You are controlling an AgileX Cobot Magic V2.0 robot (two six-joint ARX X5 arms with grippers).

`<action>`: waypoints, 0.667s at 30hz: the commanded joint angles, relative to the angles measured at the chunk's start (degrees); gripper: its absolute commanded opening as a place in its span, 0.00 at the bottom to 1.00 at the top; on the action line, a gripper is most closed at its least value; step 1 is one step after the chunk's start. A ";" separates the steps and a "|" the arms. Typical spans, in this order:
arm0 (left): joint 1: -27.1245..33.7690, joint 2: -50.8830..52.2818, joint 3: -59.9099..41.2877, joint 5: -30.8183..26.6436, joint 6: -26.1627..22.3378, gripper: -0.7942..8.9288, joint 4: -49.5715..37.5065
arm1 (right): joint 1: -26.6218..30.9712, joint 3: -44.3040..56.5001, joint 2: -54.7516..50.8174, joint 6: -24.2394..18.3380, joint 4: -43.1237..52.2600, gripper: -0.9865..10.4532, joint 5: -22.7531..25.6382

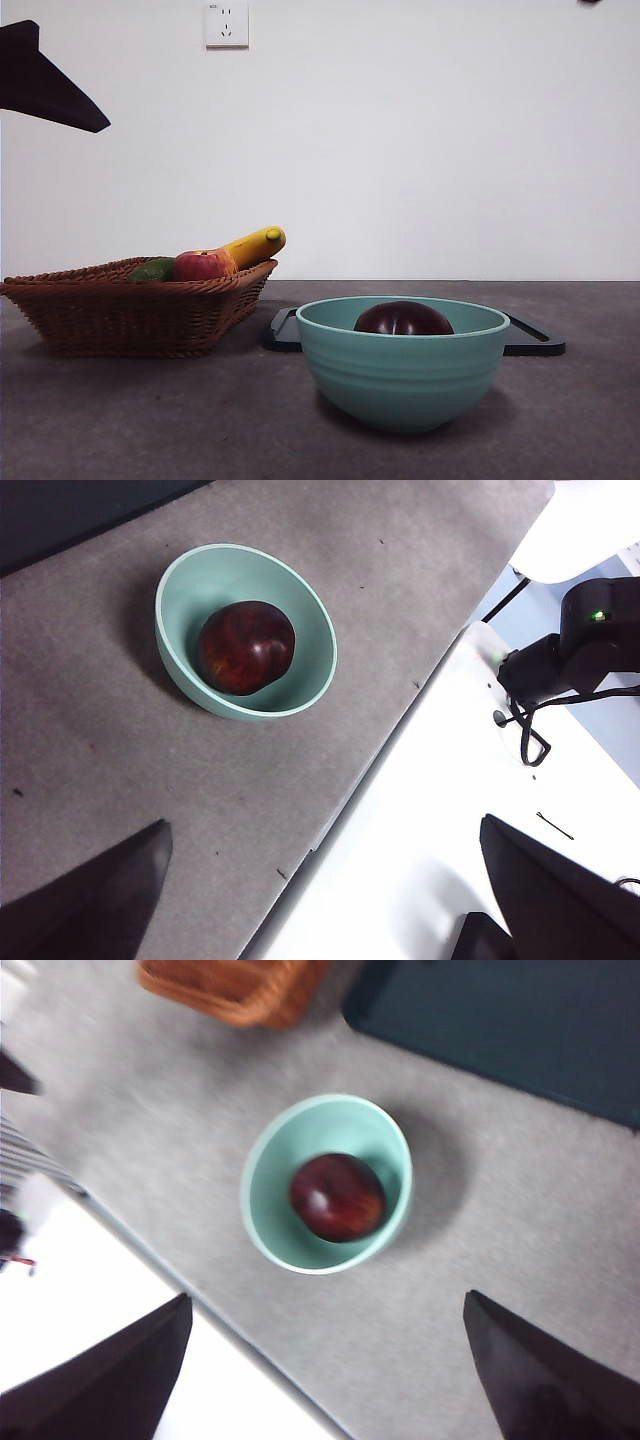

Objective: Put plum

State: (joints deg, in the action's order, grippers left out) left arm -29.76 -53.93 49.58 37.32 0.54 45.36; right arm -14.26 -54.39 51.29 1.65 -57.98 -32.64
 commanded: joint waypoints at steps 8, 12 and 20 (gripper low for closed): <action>-0.31 -0.24 0.44 0.22 0.17 0.59 -0.42 | -7.13 -0.39 11.41 3.23 7.52 0.42 6.01; -0.31 -0.24 0.44 0.22 0.17 0.59 -0.39 | -10.16 1.29 15.45 5.64 13.42 0.41 8.31; -0.31 -0.24 0.44 0.22 0.15 0.59 -0.42 | -14.45 2.71 23.87 6.14 20.39 0.36 14.01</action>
State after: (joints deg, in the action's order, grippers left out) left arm -29.76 -53.93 49.58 37.34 0.78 45.34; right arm -28.08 -51.27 74.17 6.96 -38.68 -19.11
